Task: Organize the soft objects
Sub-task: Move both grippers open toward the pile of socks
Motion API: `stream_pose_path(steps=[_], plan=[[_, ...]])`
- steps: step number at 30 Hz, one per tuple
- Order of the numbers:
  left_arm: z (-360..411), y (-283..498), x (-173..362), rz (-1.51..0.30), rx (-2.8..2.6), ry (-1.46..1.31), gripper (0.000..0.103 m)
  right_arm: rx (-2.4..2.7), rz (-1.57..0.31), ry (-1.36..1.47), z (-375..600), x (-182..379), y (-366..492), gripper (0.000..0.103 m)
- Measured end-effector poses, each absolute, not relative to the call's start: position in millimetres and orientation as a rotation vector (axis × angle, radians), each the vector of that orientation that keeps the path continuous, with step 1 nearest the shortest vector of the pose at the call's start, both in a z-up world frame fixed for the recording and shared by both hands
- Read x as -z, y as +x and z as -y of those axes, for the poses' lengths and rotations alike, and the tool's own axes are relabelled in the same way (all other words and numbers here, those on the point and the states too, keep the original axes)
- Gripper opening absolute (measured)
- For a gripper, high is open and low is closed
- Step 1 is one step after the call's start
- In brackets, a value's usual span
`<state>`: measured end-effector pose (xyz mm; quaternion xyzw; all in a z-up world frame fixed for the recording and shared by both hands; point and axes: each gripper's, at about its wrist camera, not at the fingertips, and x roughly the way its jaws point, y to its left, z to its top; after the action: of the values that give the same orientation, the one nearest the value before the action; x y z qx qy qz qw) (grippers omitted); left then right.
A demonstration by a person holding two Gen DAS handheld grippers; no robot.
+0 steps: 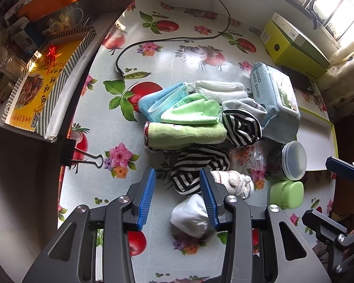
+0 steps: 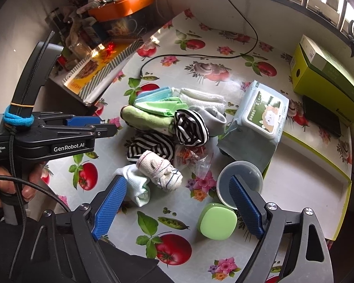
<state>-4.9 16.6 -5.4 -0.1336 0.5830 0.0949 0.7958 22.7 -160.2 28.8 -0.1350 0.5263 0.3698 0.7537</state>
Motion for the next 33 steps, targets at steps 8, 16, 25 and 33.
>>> stream_pose_path(steps=[8,16,25,33], plan=[[-17.8,-4.6,6.1,-1.252,-0.205,-0.291,0.041,-0.812,-1.147,-0.292,157.6,-29.0,24.1,0.087],[-21.1,-4.9,8.4,-1.255,-0.199,-0.299,0.041,-0.816,-1.147,-0.29,149.9,-27.7,31.2,0.087],[-25.5,-1.7,11.5,-1.254,-0.189,-0.308,0.041,-0.83,-1.147,-0.281,145.4,-26.3,31.1,0.087],[-28.7,1.1,14.3,-1.258,-0.181,-0.321,0.041,-0.826,-1.178,-0.257,141.9,-22.0,36.3,0.087]])
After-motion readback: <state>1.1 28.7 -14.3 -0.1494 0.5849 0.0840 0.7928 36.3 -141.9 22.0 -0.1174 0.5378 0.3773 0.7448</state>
